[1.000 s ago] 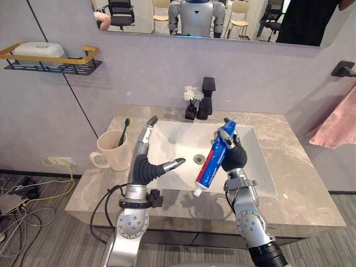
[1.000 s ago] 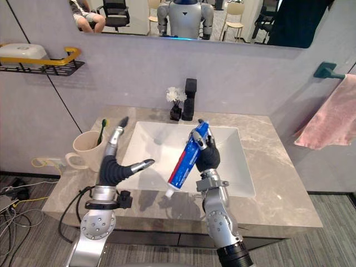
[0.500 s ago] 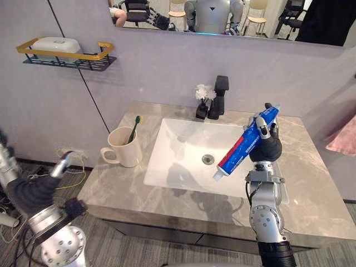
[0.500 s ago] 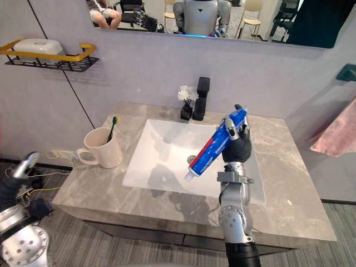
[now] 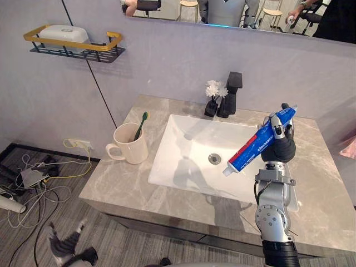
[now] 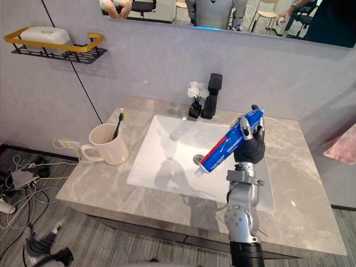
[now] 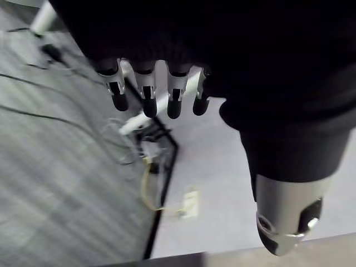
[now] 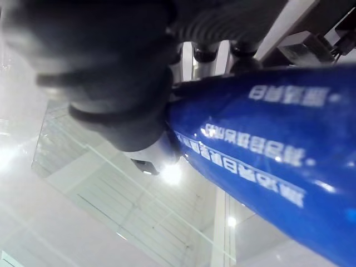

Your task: Organize washtable

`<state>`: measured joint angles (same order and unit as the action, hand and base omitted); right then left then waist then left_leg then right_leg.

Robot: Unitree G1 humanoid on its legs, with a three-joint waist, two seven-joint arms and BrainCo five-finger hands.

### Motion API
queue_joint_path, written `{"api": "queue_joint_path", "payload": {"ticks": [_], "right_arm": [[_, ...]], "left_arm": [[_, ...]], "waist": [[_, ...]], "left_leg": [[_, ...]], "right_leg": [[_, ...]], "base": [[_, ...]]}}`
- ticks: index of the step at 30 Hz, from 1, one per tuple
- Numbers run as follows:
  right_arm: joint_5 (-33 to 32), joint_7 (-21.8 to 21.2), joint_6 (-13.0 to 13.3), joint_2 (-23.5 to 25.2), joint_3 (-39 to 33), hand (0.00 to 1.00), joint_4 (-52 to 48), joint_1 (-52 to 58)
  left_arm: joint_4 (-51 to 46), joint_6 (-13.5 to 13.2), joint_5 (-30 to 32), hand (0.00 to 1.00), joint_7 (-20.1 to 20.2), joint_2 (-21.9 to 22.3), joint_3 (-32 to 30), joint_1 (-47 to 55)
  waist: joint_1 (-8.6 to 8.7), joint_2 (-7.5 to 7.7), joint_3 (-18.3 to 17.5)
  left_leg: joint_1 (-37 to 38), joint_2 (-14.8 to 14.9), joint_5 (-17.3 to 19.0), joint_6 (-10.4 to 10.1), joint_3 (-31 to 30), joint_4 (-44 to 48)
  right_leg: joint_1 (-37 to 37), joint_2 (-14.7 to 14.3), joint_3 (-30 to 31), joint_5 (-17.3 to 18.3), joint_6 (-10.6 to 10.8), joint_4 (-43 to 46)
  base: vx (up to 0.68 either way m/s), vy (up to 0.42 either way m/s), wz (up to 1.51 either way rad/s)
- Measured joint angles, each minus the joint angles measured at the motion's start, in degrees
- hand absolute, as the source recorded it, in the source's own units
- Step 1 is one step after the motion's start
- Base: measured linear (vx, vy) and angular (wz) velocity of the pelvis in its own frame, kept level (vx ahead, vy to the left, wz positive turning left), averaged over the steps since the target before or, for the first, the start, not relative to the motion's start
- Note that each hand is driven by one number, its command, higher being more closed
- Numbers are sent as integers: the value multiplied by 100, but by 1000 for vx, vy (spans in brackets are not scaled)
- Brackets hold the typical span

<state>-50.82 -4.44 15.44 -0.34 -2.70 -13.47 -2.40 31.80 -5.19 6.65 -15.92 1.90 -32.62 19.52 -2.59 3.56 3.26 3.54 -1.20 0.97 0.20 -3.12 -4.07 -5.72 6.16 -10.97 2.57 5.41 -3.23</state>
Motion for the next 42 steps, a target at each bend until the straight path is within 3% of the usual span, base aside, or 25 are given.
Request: {"api": "queue_joint_path", "payload": {"ticks": [4, 15, 20, 25, 42], "right_arm": [[207, 78, 3, 0, 45, 100, 0, 0], [1402, 451, 187, -40, 395, 100, -18, -516], [2055, 577, 213, -233, 726, 100, -174, -987], [2636, 605, 212, -237, 1135, 100, -173, -1546], [4300, 1561, 224, -200, 1680, 100, 205, -3056]], "left_arm": [[516, 38, 2, 0, 175, -28, 91, -80], [1405, 43, 91, 0, 473, -231, 1183, -342], [1610, 47, 272, 0, 479, -320, 1407, -448], [1617, 34, 310, 0, 493, -408, 1629, -499], [1751, -29, 426, 0, 564, -615, 1964, -622]], "waist": [[1, -3, 5], [-7, -26, 21], [-135, -26, 22], [-153, -9, 32], [-463, 87, 187]], "left_leg": [[7, -3, 11, 0, -13, 5], [-37, 26, 29, -13, -23, 121], [-62, 18, 28, -11, -30, 138], [-80, 10, 28, -11, -119, 151], [-249, -6, 17, -22, -322, 215]], "right_leg": [[-8, 4, -16, 0, 0, 14], [-17, -23, -5, 3, -5, 17], [-8, -17, -12, 2, -5, 20], [-42, -16, -101, 2, -5, 20], [-2, -20, -318, 4, -8, 17]], "base": [[0, 0, 0], [-45, -19, 0], [-9, -6, 1], [-8, -11, 9], [-21, -9, 6]]}}
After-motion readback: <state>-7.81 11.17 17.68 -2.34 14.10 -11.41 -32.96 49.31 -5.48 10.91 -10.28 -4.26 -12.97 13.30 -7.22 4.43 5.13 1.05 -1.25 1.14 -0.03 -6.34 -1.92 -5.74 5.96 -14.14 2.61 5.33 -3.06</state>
